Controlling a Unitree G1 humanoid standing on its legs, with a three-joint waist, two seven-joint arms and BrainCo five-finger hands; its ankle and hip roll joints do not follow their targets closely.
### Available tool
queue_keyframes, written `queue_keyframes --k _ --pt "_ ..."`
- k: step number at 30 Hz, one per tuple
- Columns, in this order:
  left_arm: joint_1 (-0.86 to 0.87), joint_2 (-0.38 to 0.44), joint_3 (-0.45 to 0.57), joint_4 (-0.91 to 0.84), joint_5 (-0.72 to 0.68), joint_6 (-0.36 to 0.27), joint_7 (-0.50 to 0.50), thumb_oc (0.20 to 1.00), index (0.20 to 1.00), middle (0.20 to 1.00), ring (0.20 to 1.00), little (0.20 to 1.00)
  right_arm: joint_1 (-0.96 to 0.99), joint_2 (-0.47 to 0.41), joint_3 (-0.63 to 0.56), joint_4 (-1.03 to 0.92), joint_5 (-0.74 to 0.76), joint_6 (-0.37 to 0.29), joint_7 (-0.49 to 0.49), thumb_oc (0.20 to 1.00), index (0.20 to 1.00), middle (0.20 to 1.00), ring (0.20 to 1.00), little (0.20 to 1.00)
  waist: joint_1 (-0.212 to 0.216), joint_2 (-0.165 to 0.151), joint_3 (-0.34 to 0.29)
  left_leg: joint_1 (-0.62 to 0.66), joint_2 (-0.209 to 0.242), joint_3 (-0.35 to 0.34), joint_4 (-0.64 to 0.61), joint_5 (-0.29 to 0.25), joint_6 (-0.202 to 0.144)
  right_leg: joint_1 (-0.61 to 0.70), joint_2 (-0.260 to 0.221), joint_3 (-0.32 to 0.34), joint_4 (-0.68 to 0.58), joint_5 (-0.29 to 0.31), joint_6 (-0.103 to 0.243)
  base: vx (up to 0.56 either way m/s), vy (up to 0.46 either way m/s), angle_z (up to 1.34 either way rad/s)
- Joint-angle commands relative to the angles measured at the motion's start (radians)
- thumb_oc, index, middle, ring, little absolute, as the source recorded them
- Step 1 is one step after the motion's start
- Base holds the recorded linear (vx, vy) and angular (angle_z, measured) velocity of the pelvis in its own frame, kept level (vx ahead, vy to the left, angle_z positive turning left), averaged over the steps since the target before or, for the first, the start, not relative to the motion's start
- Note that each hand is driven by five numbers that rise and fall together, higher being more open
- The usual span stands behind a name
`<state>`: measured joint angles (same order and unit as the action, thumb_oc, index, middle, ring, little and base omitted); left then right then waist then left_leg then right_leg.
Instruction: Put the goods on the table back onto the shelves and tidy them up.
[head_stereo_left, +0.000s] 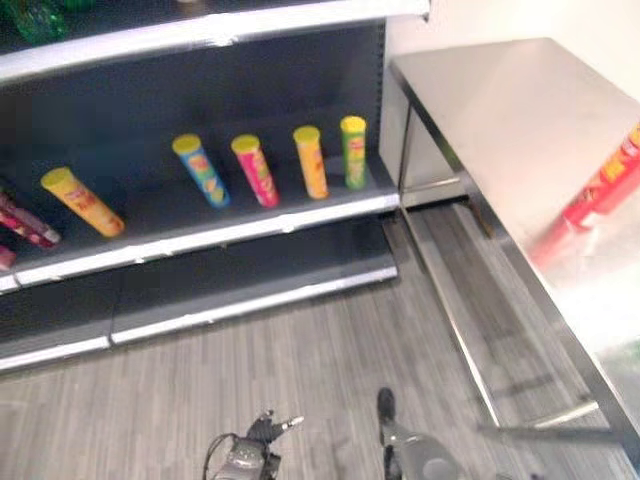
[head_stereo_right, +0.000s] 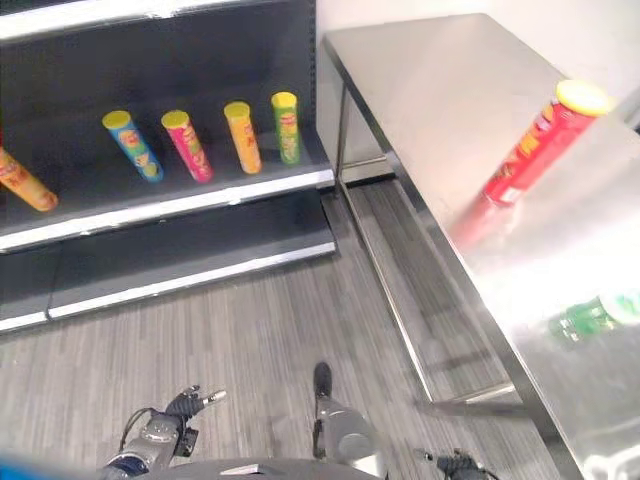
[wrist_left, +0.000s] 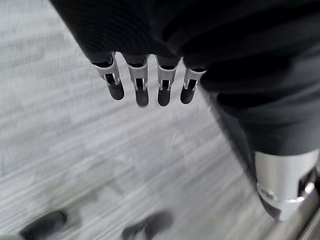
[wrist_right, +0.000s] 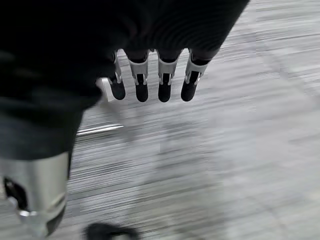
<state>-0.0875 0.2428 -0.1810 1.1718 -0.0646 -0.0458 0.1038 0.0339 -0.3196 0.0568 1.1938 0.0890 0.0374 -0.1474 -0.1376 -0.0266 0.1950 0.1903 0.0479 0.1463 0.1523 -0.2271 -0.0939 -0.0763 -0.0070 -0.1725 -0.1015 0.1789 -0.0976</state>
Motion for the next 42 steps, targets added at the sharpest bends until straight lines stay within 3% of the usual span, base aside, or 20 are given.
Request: queue_keyframes --k 1,3,5,7,8,9,10,13,15,24,28,30,31,35,42 --pt "-0.003 0.038 -0.017 -0.017 -0.014 -0.017 -0.007 1.000 1.000 1.000 1.000 1.000 -0.012 -0.040 0.039 0.041 0.029 -0.014 -0.008 1.000 1.000 1.000 1.000 1.000 -0.007 -0.024 0.014 -0.122 0.011 -0.025 0.138 0.128 -0.026 0.081 -0.025 0.007 0.014 -0.171 0.179 0.03 -0.096 -0.36" --pt "-0.009 0.040 -0.019 -0.021 -0.021 -0.016 -0.005 1.000 1.000 1.000 1.000 1.000 -0.032 -0.047 0.054 0.041 0.025 -0.014 -0.012 1.000 1.000 1.000 1.000 1.000 0.015 -0.041 0.040 -0.202 0.004 -0.063 0.305 0.186 -0.039 0.103 -0.016 0.014 0.014 -0.190 0.158 0.03 -0.106 -0.21" --pt "-0.010 0.037 -0.023 -0.020 -0.030 -0.013 -0.001 1.000 1.000 1.000 1.000 1.000 -0.041 -0.055 0.058 0.044 0.029 -0.008 -0.016 1.000 1.000 1.000 1.000 1.000 0.021 -0.049 0.055 -0.274 0.033 -0.064 0.370 0.201 -0.037 0.121 -0.017 0.011 0.014 -0.205 0.153 0.05 -0.047 0.02" --pt "-0.005 0.033 -0.022 -0.021 -0.035 -0.015 -0.001 1.000 1.000 1.000 1.000 1.000 -0.042 -0.058 0.057 0.036 0.037 -0.007 -0.018 1.000 1.000 1.000 1.000 1.000 0.030 -0.053 0.056 -0.276 0.064 -0.049 0.251 0.166 -0.020 0.136 -0.032 0.020 0.014 -0.211 0.168 0.15 0.107 -0.07" --pt "0.003 0.031 -0.023 -0.013 -0.032 -0.019 0.000 1.000 1.000 1.000 1.000 1.000 -0.039 -0.056 0.069 0.038 0.026 -0.007 -0.016 1.000 1.000 1.000 1.000 1.000 0.053 -0.047 0.050 -0.276 0.059 -0.095 0.078 0.159 -0.009 0.144 -0.037 0.044 0.014 -0.222 0.184 0.25 0.242 -0.10" --pt "0.006 0.025 -0.028 0.001 -0.028 -0.018 0.002 1.000 1.000 1.000 1.000 1.000 -0.046 -0.057 0.080 0.043 0.008 -0.005 -0.016 1.000 1.000 1.000 1.000 1.000 0.068 -0.025 0.040 -0.252 0.053 -0.184 -0.101 0.205 -0.009 0.152 -0.027 0.066 0.014 -0.235 0.188 0.25 0.277 -0.52" --pt "0.004 0.022 -0.035 0.011 -0.018 -0.016 0.008 1.000 1.000 1.000 1.000 1.000 -0.046 -0.060 0.077 0.046 0.006 -0.007 -0.019 1.000 1.000 1.000 1.000 1.000 0.063 -0.015 0.037 -0.245 0.062 -0.184 -0.112 0.228 -0.016 0.157 -0.026 0.069 0.014 -0.241 0.190 0.21 0.295 -0.94" --pt "0.007 0.026 -0.042 -0.003 -0.001 -0.018 0.003 1.000 1.000 1.000 1.000 1.000 -0.032 -0.037 0.065 0.042 -0.003 0.001 -0.017 1.000 1.000 1.000 1.000 1.000 0.045 0.015 0.005 -0.159 0.056 -0.095 -0.240 0.242 -0.019 0.145 -0.061 0.081 0.015 -0.225 0.213 0.12 0.293 -0.74" --pt "0.010 0.031 -0.035 0.007 0.004 -0.018 0.006 1.000 1.000 1.000 1.000 1.000 -0.033 -0.027 0.057 0.047 0.001 0.005 -0.017 1.000 1.000 1.000 1.000 1.000 0.042 0.016 -0.002 -0.136 0.048 -0.054 -0.240 0.227 -0.009 0.145 -0.084 0.087 0.017 -0.213 0.229 0.07 0.245 -0.37" --pt "0.002 0.061 -0.011 0.025 0.006 -0.018 0.016 1.000 1.000 1.000 1.000 1.000 0.009 -0.053 -0.071 0.075 0.078 0.007 -0.048 1.000 1.000 1.000 1.000 1.000 0.002 0.000 -0.008 -0.093 0.027 0.056 -0.240 0.178 0.026 0.113 -0.124 0.150 0.038 -0.185 0.271 0.05 0.129 -0.38" --pt "-0.016 0.073 -0.017 0.033 0.025 -0.024 0.020 1.000 1.000 1.000 1.000 1.000 0.076 -0.132 -0.230 0.108 0.163 -0.005 -0.090 1.000 1.000 1.000 1.000 1.000 -0.038 -0.013 -0.014 -0.062 0.027 0.130 -0.240 0.155 0.041 0.078 -0.123 0.206 0.051 -0.166 0.293 0.07 0.110 -0.62" --pt "-0.019 0.074 -0.021 0.033 0.028 -0.025 0.020 1.000 1.000 1.000 1.000 1.000 0.091 -0.144 -0.256 0.123 0.174 -0.004 -0.095 1.000 1.000 1.000 1.000 1.000 -0.043 -0.014 -0.016 -0.057 0.026 0.133 -0.240 0.152 0.042 0.078 -0.124 0.210 0.051 -0.166 0.295 0.06 0.060 -0.52" --pt "-0.035 0.079 -0.034 0.033 0.043 -0.024 0.013 1.000 1.000 1.000 1.000 1.000 0.137 -0.190 -0.345 0.179 0.207 0.002 -0.107 1.000 1.000 1.000 1.000 1.000 -0.064 -0.016 -0.020 -0.050 0.026 0.136 -0.240 0.148 0.042 0.079 -0.126 0.210 0.054 -0.165 0.301 0.05 0.049 -0.11" --pt "-0.057 0.083 -0.044 0.036 0.066 -0.024 0.011 1.000 1.000 1.000 1.000 1.000 0.190 -0.248 -0.464 0.185 0.241 -0.005 -0.140 1.000 1.000 1.000 1.000 1.000 -0.095 -0.016 -0.025 -0.041 0.024 0.136 -0.240 0.139 0.042 0.080 -0.130 0.208 0.055 -0.165 0.310 0.05 0.057 0.02" --pt "-0.053 0.067 -0.038 0.036 0.093 -0.021 0.006 1.000 1.000 1.000 1.000 1.000 0.216 -0.410 -0.653 -0.067 0.254 -0.062 -0.236 1.000 1.000 1.000 1.000 1.000 -0.119 -0.019 -0.033 -0.031 0.022 0.133 -0.240 0.124 0.044 0.079 -0.131 0.211 0.060 -0.168 0.319 0.02 0.028 0.00"
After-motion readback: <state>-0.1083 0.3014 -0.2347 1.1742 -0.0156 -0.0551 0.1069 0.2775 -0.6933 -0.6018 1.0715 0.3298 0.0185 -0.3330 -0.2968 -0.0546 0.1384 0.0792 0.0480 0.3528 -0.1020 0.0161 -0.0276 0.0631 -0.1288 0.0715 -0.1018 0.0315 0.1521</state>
